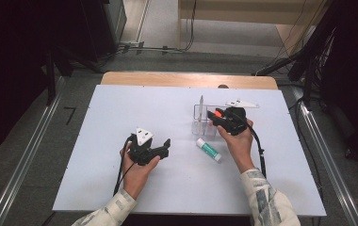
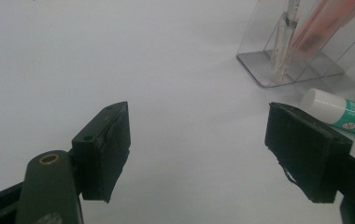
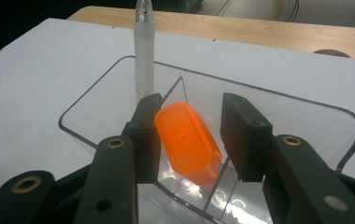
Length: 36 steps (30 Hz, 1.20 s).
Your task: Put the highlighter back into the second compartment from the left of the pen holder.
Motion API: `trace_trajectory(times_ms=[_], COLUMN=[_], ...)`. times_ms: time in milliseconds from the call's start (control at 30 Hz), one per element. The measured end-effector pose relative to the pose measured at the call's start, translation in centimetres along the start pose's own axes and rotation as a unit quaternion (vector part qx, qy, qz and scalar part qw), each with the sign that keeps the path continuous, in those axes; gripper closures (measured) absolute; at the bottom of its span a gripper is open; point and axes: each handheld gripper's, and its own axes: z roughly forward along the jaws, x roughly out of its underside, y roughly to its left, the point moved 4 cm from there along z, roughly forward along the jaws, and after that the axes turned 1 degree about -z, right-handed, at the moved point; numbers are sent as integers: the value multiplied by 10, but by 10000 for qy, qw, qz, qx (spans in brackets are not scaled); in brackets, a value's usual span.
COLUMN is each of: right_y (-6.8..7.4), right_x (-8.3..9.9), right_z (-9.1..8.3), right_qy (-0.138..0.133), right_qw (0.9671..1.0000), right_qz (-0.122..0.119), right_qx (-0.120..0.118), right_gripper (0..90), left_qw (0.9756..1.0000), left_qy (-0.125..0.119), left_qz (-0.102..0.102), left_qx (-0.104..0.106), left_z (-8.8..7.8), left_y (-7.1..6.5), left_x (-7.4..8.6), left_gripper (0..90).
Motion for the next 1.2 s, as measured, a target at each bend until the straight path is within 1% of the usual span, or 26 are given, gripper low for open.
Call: trace_trajectory(times_ms=[167, 367, 433, 567, 733, 800, 867, 900, 933, 1000, 1067, 1200], right_y=[1, 1, 2, 5, 4, 2, 2, 1, 0, -1, -2, -4], right_x=[0, -1, 0, 3, 13, 18, 24, 27, 30, 36, 42, 52], right_z=[-3, -12, -16, -29, -48, -54, -59, -61, -63, -66, -68, -71], right_qy=[-53, -177, -234, -359, -490, -535, -511, -513, -509, -445, -400, -270], right_qw=[10000, 9998, 9997, 9992, 9986, 9983, 9984, 9983, 9984, 9988, 9989, 9993], right_qz=[-11, -9, -65, -174, -197, -198, -210, -208, -202, -158, -161, -197], right_qx=[22, -30, -6, 23, 41, 102, 122, 168, 158, 124, 167, 164], right_gripper=[504, 437, 405, 368, 323, 307, 287, 280, 274, 262, 255, 242], left_qw=[10000, 10000, 10000, 10000, 10000, 10000, 10000, 10000, 10000, 10000, 10000, 10000], left_qy=[2, 6, 5, -1, 7, -1, -6, -4, -3, -10, -1, -8], left_qz=[-16, -29, -32, -47, -46, -43, -42, -43, -41, -48, -56, -58], left_qx=[-5, -8, 0, -12, -11, -16, -19, -26, -30, -23, -36, -49], left_z=[0, -1, -1, -1, -1, -2, -2, -2, -2, -2, -3, -5], left_y=[1, 1, 2, 3, 3, 3, 3, 3, 3, 4, 4, 8], left_x=[0, 0, 0, 1, 1, 1, 1, 1, 1, 1, 1, 2], left_gripper=[224, 224, 224, 224, 224, 224, 224, 224, 224, 224, 224, 224])
